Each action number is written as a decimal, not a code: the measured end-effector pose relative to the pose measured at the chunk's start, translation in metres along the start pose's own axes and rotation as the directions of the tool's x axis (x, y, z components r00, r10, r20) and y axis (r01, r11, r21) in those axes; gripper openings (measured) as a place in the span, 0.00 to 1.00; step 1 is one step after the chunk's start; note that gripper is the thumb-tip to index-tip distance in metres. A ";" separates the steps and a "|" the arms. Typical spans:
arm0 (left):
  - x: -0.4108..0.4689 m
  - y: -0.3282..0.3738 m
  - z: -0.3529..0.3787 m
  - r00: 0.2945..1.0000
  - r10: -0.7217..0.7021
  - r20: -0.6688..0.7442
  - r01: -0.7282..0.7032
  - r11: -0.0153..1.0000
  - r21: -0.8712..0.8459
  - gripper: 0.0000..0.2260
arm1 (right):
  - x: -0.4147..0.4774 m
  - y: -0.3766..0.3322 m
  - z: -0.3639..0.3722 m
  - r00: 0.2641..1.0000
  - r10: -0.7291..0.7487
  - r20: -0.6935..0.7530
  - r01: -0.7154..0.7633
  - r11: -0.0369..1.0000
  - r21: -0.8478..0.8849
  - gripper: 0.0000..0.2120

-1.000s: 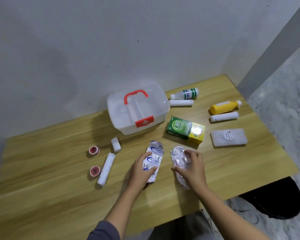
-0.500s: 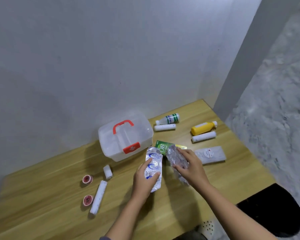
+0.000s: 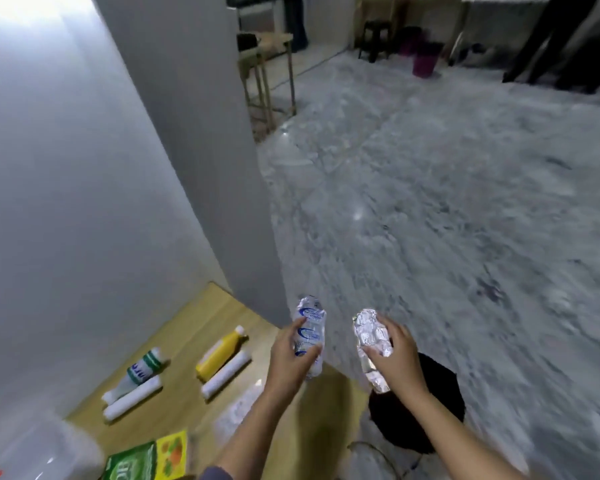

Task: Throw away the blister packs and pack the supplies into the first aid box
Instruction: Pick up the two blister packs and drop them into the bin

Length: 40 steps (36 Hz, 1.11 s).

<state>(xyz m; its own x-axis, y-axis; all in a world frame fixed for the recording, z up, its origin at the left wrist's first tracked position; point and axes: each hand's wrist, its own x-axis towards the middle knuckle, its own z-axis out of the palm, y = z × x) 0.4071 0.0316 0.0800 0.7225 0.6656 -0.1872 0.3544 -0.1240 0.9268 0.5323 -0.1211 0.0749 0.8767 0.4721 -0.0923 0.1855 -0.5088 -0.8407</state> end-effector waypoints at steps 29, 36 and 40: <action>0.118 -0.096 0.308 0.673 -0.362 0.645 0.040 0.889 0.456 0.26 | 0.055 0.278 -0.041 0.728 0.682 -0.072 -0.670 0.730 0.137 0.33; 0.124 -0.056 0.270 0.697 -0.335 0.634 -0.310 0.656 0.688 0.34 | 0.053 0.243 -0.062 0.791 0.611 0.047 -0.600 0.788 -0.140 0.36; 0.125 -0.024 0.233 0.772 -0.231 0.592 -0.407 0.535 0.740 0.33 | 0.058 0.198 -0.077 0.857 0.508 0.090 -0.466 0.838 -0.284 0.36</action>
<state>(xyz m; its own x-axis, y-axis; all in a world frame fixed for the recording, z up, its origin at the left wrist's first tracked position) 0.6273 -0.0532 -0.0412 0.8271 0.1071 -0.5517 0.3350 -0.8821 0.3310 0.6542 -0.2496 -0.0565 0.8053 0.2114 -0.5540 -0.1271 -0.8511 -0.5095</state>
